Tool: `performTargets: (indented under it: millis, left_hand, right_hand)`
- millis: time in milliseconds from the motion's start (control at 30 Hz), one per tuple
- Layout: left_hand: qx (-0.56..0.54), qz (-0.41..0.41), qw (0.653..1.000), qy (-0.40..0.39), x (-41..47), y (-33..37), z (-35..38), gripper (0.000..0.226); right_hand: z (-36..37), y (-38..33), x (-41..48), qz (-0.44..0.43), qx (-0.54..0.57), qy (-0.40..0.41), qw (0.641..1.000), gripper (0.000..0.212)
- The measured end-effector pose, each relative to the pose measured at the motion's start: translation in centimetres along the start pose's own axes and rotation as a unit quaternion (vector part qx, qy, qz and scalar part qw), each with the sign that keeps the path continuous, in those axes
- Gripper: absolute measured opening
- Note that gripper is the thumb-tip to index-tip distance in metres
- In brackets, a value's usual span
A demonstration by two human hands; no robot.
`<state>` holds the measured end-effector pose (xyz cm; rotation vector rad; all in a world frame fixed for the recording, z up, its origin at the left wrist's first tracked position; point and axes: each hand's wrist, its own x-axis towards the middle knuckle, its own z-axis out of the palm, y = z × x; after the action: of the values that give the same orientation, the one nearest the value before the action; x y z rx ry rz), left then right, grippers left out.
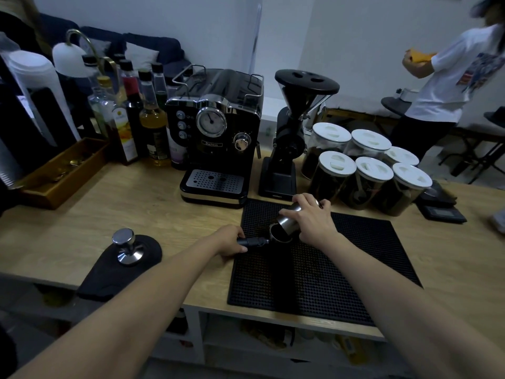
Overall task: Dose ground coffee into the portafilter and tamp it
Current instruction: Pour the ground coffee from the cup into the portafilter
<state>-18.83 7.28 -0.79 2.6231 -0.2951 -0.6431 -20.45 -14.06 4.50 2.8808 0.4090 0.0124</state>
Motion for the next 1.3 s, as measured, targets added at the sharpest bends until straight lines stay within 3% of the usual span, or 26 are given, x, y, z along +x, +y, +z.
performTargets:
  millis: [400, 700, 800, 967, 1300]
  left_hand:
    - [-0.003, -0.001, 1.000, 0.002, -0.1, 0.1, 0.0, 0.048]
    - [-0.003, 0.001, 1.000, 0.005, -0.3, 0.1, 0.1, 0.047]
    - [-0.003, 0.000, 1.000, 0.007, -0.3, 0.1, 0.1, 0.046]
    - [-0.007, -0.002, 1.000, 0.006, -0.3, 0.1, 0.0, 0.047]
    - [-0.005, 0.000, 1.000, 0.004, -0.4, 0.1, 0.0, 0.048]
  right_hand:
    - [0.3, 0.9, -0.7, 0.052, 0.063, 0.005, 0.997, 0.067]
    - [0.6, 2.1, -0.7, 0.179, 0.205, -0.028, 0.962, 0.078]
    - [0.2, 2.0, -0.8, 0.142, 0.129, -0.004, 0.981, 0.072]
    - [-0.2, 0.7, -0.5, 0.010, 0.017, 0.021, 1.000, 0.066]
    - [-0.5, 0.1, 0.1, -0.012, -0.015, 0.005, 1.000, 0.066]
